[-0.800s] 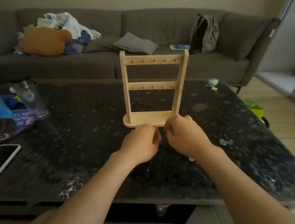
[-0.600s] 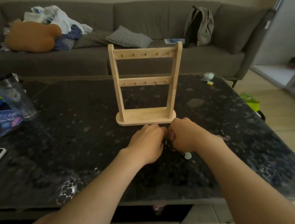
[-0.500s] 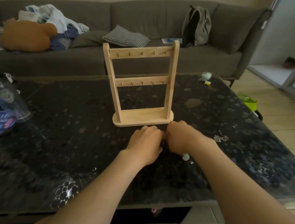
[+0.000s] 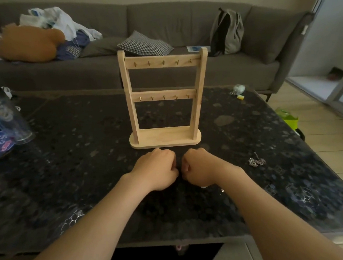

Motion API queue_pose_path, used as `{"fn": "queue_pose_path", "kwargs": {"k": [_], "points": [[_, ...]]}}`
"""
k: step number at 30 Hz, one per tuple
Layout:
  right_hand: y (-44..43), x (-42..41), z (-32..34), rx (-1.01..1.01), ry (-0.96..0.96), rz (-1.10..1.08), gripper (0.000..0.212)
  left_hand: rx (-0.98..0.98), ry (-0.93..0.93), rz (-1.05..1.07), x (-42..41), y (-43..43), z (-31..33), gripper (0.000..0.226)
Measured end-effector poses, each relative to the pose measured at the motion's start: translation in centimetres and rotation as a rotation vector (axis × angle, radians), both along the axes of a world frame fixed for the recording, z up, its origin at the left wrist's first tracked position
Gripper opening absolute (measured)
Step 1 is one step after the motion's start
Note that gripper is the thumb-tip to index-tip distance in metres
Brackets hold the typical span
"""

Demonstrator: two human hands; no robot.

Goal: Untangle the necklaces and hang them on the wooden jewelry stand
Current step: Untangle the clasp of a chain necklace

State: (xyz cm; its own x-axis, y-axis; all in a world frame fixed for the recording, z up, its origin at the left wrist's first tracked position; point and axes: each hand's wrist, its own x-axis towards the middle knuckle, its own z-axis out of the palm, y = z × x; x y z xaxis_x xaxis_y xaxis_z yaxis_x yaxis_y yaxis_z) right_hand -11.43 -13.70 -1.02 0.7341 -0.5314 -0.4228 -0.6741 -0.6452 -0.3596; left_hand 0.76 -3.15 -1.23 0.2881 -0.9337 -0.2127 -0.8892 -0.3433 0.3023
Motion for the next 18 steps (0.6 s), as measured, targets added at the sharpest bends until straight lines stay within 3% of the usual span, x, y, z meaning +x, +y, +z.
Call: {"fn": "queue_pose_path", "kwargs": {"k": [5, 9, 13, 18], "points": [[0.5, -1.3, 0.6, 0.096, -0.174, -0.045, 0.008, -0.044, 0.055, 0.030, 0.4, 0.7, 0.4, 0.010], [0.9, -1.8, 0.6, 0.136, -0.162, -0.031, 0.016, 0.010, -0.008, 0.016, 0.3, 1.1, 1.1, 0.019], [-0.6, -3.4, 1.3, -0.010, -0.113, -0.097, 0.023, 0.064, -0.118, 0.043, -0.9, 0.9, 1.8, 0.019], [-3.7, -7.6, 1.0, -0.169, -0.069, -0.403, 0.019, 0.009, -0.140, -0.046, -4.1, -0.2, 1.8, 0.045]]}}
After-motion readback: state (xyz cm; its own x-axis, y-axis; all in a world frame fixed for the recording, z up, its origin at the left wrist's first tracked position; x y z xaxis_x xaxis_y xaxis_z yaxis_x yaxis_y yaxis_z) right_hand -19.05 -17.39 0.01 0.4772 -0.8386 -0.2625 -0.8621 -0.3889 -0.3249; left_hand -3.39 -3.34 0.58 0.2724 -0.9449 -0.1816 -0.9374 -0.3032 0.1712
